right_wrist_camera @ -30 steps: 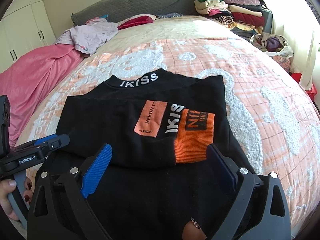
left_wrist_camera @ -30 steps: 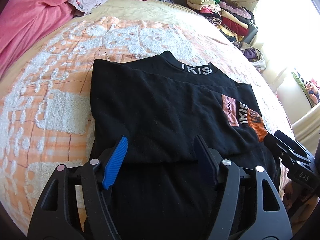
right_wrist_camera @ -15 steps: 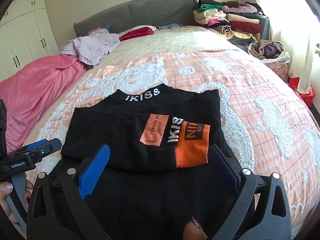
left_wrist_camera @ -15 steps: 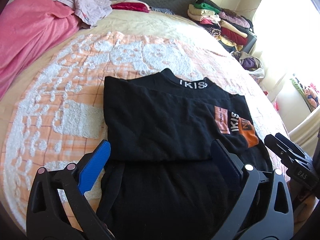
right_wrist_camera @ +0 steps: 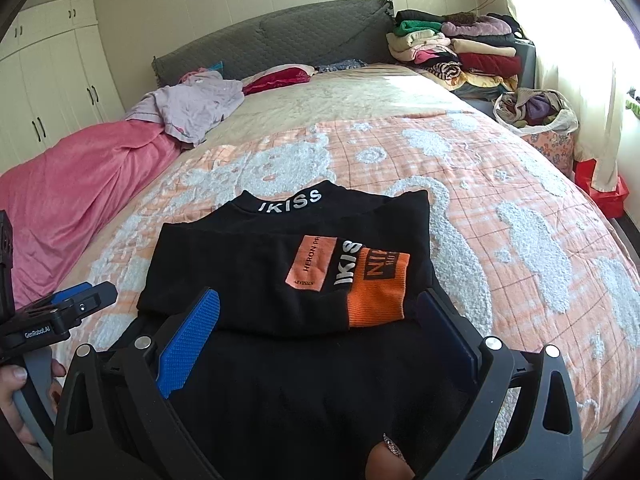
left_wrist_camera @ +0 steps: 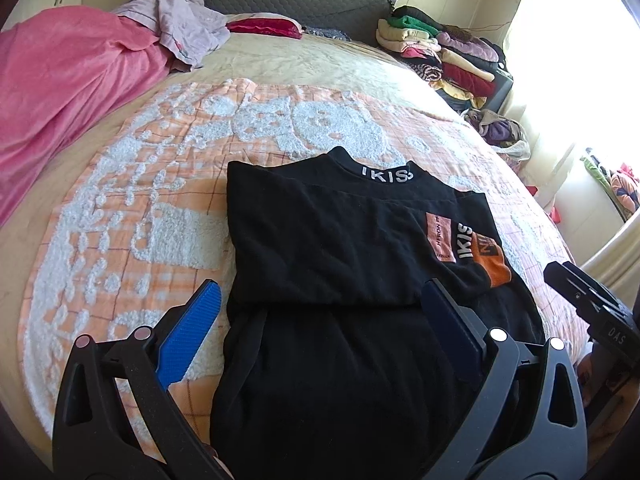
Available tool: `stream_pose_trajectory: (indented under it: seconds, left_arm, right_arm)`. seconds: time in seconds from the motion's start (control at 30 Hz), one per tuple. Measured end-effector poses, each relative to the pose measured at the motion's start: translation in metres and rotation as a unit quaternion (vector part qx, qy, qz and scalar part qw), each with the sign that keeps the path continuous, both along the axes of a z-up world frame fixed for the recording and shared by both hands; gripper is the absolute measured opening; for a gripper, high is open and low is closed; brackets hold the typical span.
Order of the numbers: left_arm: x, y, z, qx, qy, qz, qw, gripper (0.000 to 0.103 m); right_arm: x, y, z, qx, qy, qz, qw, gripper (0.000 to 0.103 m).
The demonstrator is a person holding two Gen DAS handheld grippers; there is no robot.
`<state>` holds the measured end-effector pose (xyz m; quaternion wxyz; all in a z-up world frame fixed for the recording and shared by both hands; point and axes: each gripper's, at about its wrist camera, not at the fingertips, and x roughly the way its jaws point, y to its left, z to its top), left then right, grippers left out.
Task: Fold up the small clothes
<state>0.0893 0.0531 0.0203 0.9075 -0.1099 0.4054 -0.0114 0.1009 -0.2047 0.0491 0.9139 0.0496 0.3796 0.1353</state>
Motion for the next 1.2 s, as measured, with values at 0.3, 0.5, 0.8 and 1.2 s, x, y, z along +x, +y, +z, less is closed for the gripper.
stream_pose_trajectory:
  seconds: [0.3, 0.5, 0.8, 1.2]
  left_arm:
    - [-0.016, 0.004, -0.007, 0.009, 0.008, 0.004, 0.9999, 0.094]
    - [-0.028, 0.011, -0.015, 0.013, 0.019, 0.013, 0.9997, 0.094]
    - [-0.053, 0.03, -0.036, 0.017, 0.045, 0.034, 0.9983, 0.094]
    - [-0.086, 0.055, -0.065, 0.004, 0.082, 0.056, 0.995, 0.093]
  right_arm:
    - [-0.021, -0.01, -0.001, -0.001, 0.003, 0.001, 1.0, 0.098]
    - [-0.035, -0.014, -0.008, -0.011, 0.01, 0.003, 1.0, 0.098]
    - [-0.053, -0.029, -0.025, -0.028, 0.034, 0.0, 0.999, 0.098]
    - [-0.075, -0.06, -0.056, -0.059, 0.075, -0.025, 0.995, 0.098]
